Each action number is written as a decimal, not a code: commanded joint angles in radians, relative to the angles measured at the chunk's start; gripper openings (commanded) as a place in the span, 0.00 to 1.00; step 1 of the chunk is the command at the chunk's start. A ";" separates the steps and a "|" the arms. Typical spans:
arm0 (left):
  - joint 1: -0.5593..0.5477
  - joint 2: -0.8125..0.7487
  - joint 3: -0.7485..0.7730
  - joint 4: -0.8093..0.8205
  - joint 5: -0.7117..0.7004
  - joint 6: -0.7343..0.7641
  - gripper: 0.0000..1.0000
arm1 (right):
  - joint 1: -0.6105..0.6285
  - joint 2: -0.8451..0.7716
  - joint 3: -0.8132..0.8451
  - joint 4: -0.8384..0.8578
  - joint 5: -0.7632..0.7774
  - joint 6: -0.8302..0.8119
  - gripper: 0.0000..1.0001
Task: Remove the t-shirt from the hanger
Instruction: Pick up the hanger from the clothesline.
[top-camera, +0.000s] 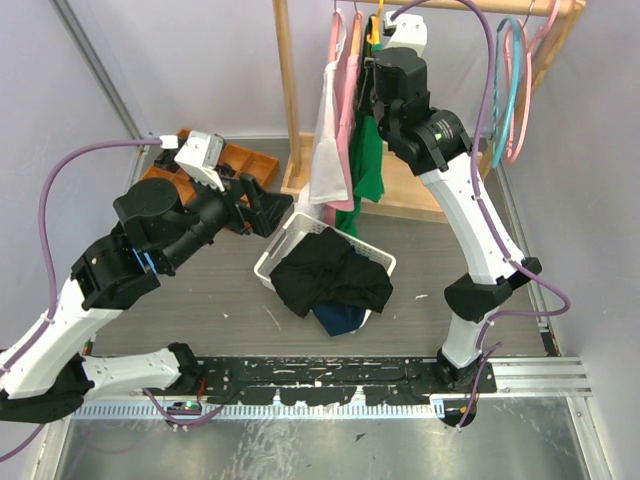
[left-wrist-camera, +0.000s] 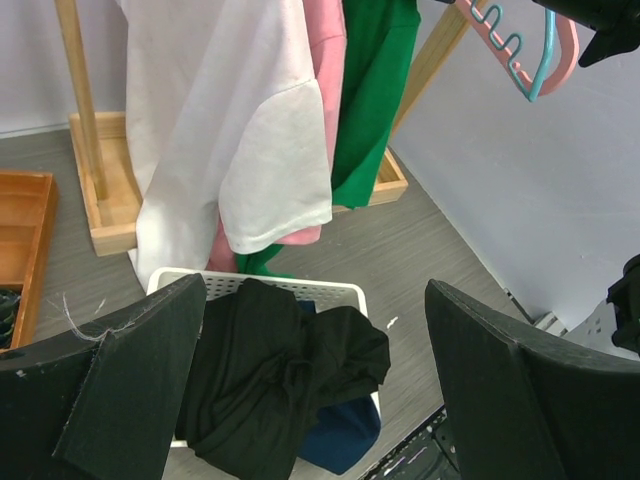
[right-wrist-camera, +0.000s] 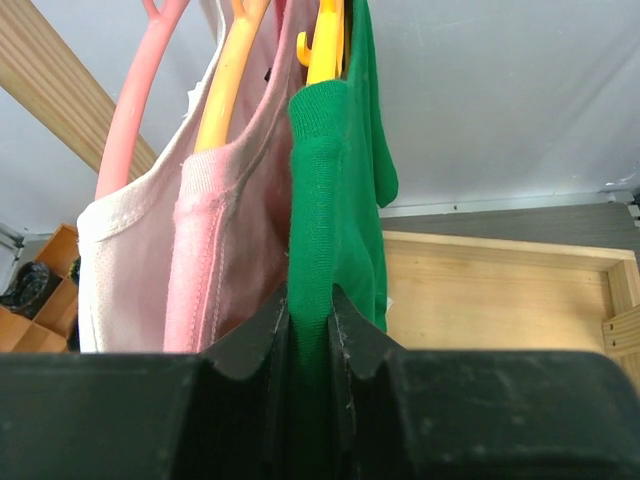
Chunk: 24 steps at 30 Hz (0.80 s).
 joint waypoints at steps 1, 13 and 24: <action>0.002 -0.007 -0.009 0.041 -0.013 0.015 0.98 | -0.005 -0.023 0.004 0.136 0.027 -0.051 0.04; 0.002 0.010 -0.002 0.069 -0.011 0.014 0.98 | -0.006 -0.192 -0.242 0.480 0.021 -0.149 0.00; 0.002 0.028 0.010 0.092 0.004 0.009 0.98 | -0.006 -0.266 -0.305 0.501 0.018 -0.155 0.01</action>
